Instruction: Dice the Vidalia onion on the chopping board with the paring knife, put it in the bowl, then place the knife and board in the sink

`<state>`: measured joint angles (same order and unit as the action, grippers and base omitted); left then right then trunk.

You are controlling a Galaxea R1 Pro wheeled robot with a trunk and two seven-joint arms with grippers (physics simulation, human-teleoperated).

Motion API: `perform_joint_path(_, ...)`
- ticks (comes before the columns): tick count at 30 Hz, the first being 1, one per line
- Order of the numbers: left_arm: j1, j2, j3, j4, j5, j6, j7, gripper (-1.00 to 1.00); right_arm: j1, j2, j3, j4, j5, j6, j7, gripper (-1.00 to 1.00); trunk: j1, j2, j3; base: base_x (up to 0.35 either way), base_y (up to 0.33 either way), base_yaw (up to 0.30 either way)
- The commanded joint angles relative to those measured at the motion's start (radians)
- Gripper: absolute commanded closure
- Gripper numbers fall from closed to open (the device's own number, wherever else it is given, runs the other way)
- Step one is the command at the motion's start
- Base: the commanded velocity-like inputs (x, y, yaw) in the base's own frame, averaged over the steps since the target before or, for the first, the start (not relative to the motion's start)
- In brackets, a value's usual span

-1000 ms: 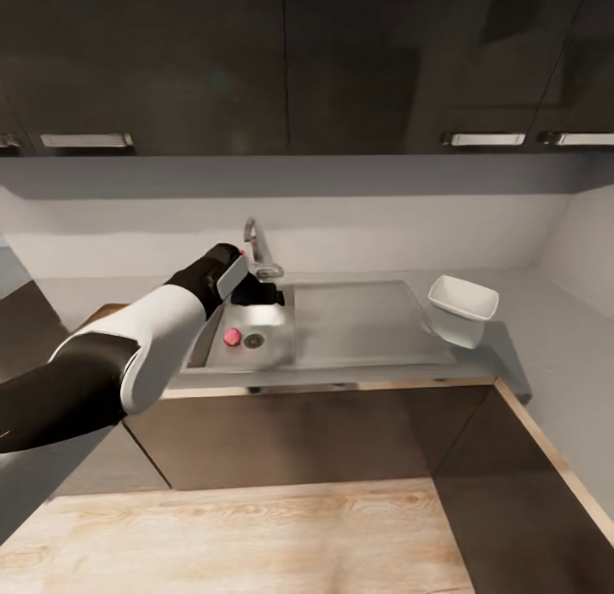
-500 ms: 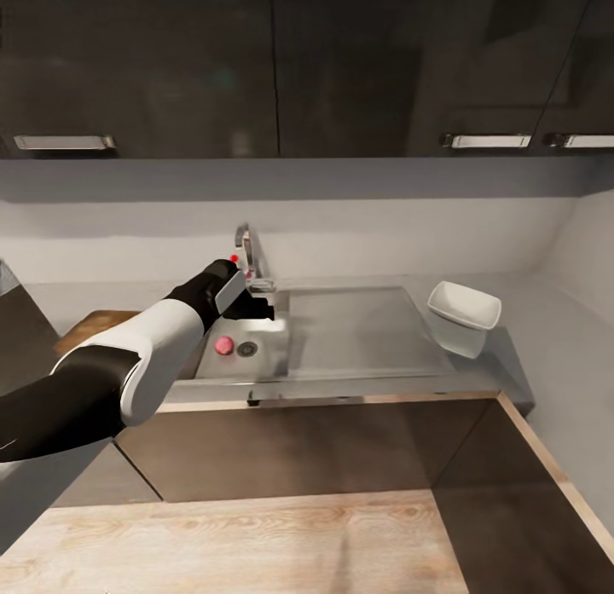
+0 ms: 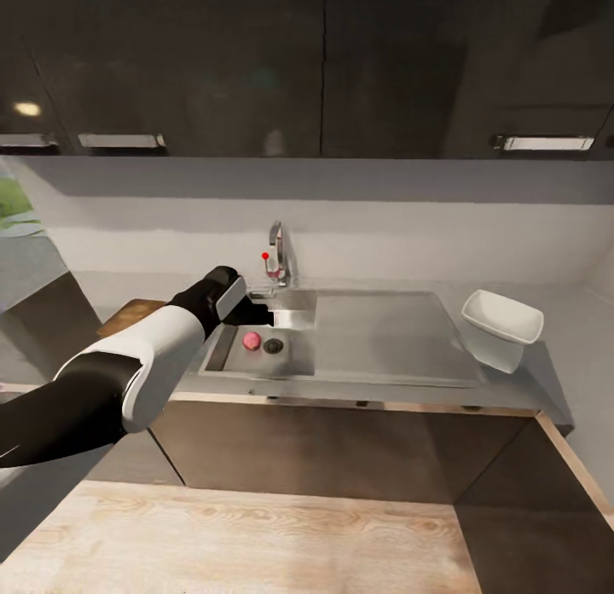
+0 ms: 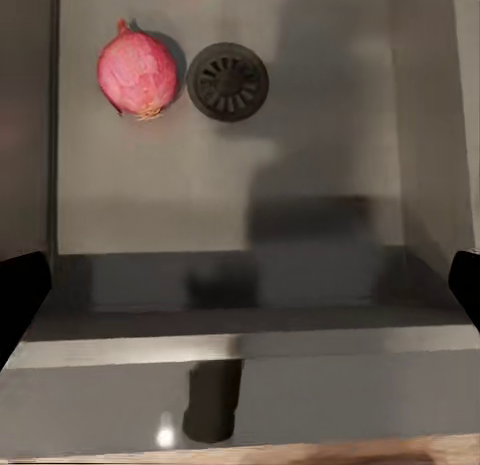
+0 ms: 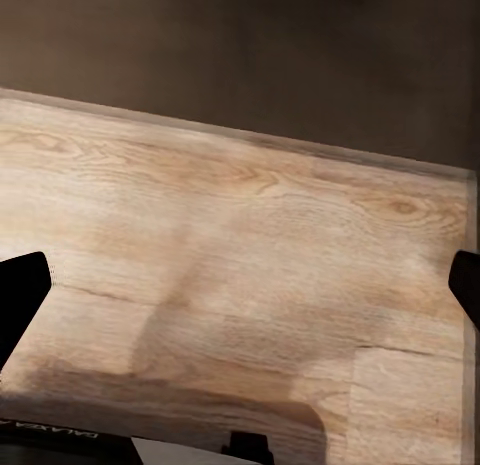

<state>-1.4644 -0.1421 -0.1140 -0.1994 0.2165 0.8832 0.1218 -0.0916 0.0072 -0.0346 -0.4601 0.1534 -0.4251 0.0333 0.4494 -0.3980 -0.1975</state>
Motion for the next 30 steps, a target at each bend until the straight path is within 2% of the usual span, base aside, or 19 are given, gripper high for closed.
perform_joint_path(1,-0.001,0.0,-0.007,0.0,0.01,0.003,0.007,-1.0,0.0,0.0,-0.004,-0.001,0.004,-0.003,0.004,-1.0,0.001,-0.002,-0.002,0.0,0.0,0.247)
perform_joint_path(6,-0.001,0.0,-0.007,0.003,0.01,0.003,0.007,-1.0,0.0,0.0,-0.004,-0.001,0.003,-0.003,0.004,-1.0,0.001,-0.002,-0.002,0.094,-0.039,0.168)
perform_joint_path(20,0.001,0.0,-0.007,0.005,0.011,0.003,0.006,-1.0,0.0,0.0,-0.004,-0.002,0.003,-0.003,0.004,-1.0,0.001,-0.002,-0.002,0.231,-0.175,0.013)
perform_joint_path(24,0.004,0.001,-0.007,0.005,0.011,0.002,0.006,-1.0,0.0,0.0,-0.004,-0.002,0.003,-0.003,0.004,-1.0,0.001,-0.002,-0.002,0.069,-0.007,0.0)
perform_joint_path(30,0.03,0.001,-0.007,0.002,0.01,-0.005,0.006,-1.0,0.0,0.0,-0.004,-0.002,0.003,-0.003,0.004,-1.0,0.001,-0.002,-0.002,0.012,0.196,0.0)
